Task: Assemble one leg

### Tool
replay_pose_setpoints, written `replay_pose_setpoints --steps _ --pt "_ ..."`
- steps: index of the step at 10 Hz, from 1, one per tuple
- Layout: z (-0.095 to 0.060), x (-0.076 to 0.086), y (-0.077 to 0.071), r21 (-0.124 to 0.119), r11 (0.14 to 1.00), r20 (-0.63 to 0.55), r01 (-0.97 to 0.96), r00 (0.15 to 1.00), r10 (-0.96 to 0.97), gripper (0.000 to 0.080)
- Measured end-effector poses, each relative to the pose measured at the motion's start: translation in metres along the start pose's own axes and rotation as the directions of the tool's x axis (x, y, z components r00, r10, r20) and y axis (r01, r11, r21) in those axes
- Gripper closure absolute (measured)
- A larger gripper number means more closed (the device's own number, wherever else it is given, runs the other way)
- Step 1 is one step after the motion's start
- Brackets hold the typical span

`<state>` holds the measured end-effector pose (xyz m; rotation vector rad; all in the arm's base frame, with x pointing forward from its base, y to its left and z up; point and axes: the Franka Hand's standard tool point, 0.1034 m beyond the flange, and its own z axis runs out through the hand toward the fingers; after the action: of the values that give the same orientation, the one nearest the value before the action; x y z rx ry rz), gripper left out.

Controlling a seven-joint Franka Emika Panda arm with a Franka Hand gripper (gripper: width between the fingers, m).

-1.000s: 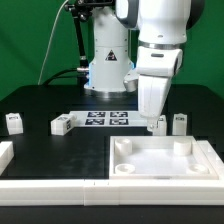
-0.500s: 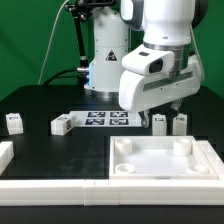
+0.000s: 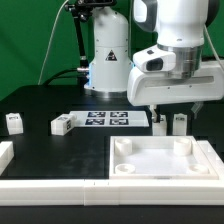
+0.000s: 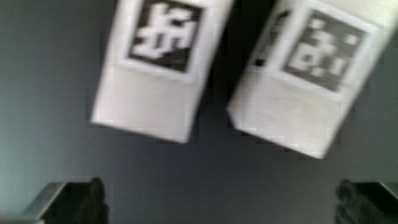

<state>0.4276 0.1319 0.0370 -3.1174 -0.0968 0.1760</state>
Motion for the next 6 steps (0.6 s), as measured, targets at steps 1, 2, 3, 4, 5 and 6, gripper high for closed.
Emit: replay_pose_setpoints --steps 1,2,3,4,5,6 --pt "0.000 0.000 -0.002 0.008 0.998 0.003 -0.064 0.998 0.064 0.0151" --pt "0.000 -0.001 -0.001 0.007 0.998 0.007 -0.060 0.998 0.060 0.0151" --pt "0.000 -0.003 0.000 -0.001 0.999 0.038 -0.046 0.998 0.046 0.0151" --pt "0.000 0.000 -0.001 0.001 0.999 0.030 -0.045 0.999 0.045 0.0151" --pt "0.000 -0.006 0.000 -0.012 0.999 0.078 -0.045 0.996 0.046 0.0151" --pt "-0.002 -0.010 0.000 -0.033 0.998 0.171 -0.047 0.984 0.052 0.0151"
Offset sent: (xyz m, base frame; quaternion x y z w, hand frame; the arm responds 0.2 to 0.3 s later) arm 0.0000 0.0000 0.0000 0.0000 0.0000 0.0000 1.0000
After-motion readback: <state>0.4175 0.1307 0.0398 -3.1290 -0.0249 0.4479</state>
